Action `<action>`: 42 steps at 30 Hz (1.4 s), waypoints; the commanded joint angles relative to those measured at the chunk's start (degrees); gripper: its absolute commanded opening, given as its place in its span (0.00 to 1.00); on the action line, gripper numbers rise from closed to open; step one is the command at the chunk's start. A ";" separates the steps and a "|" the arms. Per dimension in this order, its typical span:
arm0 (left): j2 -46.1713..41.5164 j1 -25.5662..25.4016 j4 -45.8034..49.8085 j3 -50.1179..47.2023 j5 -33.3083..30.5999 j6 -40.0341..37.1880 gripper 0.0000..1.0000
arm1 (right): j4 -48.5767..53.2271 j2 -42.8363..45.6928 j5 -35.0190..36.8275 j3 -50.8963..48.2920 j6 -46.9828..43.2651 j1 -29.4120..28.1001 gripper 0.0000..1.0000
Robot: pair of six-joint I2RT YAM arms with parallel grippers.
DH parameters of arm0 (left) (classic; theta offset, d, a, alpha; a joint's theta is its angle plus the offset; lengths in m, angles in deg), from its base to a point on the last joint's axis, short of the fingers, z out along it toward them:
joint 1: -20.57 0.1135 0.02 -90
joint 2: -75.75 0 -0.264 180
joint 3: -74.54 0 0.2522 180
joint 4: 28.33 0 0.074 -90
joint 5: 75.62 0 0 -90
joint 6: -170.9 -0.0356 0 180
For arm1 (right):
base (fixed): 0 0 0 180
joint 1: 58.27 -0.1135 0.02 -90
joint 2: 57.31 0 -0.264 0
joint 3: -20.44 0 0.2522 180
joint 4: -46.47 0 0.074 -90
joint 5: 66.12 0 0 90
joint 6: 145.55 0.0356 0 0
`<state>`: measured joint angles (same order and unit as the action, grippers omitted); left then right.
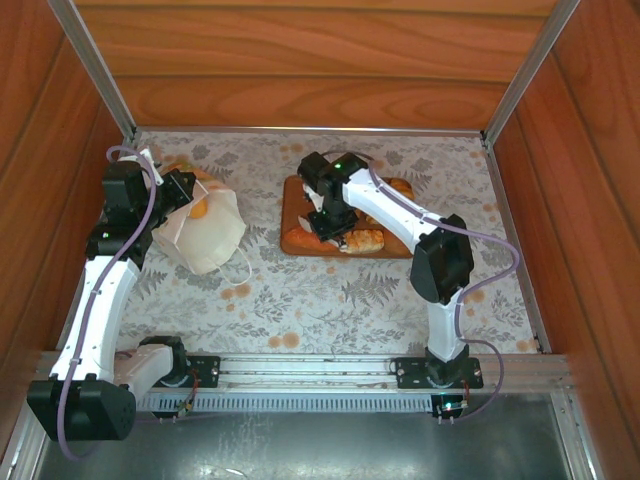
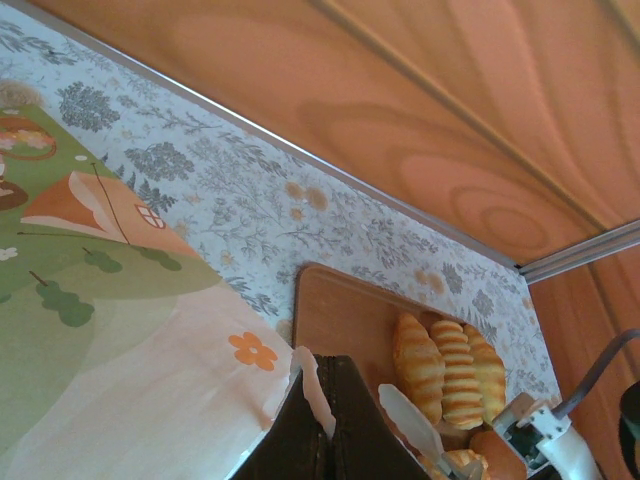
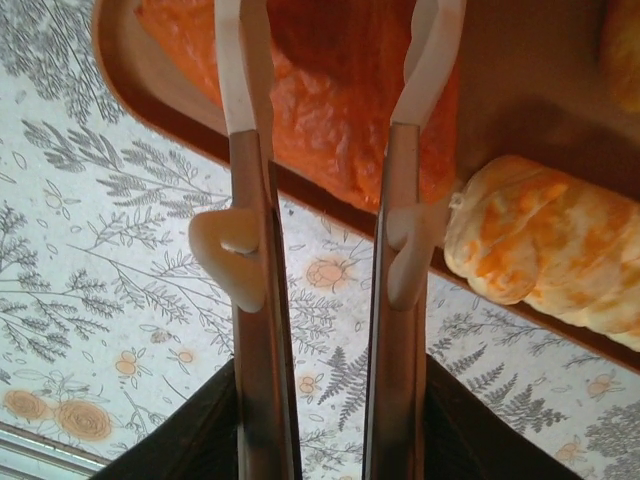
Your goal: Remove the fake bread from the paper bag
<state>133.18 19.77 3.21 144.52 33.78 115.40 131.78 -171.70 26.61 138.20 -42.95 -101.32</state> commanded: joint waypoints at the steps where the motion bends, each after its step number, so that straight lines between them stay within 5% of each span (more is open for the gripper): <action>1: -0.47 -0.07 -0.92 0.44 0.20 0.39 0.00 | -0.02 3.16 -2.02 -1.73 0.32 0.42 0.42; 26: -0.58 -0.07 0.69 1.25 -0.28 -0.90 0.00 | -5.99 12.36 -0.77 -3.30 1.35 0.51 0.45; 34: 0.77 -0.08 0.79 2.86 0.83 -0.44 0.00 | -28.93 28.03 -16.96 -20.53 2.86 0.44 0.42; 42: 2.54 -1.17 0.83 4.80 1.88 0.26 0.00 | -45.19 32.95 -30.32 -29.81 7.85 -2.30 0.40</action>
<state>135.21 19.36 4.19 147.19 34.46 115.40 95.98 -139.59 3.35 109.37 -37.16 -102.21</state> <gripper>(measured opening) 0.044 0.407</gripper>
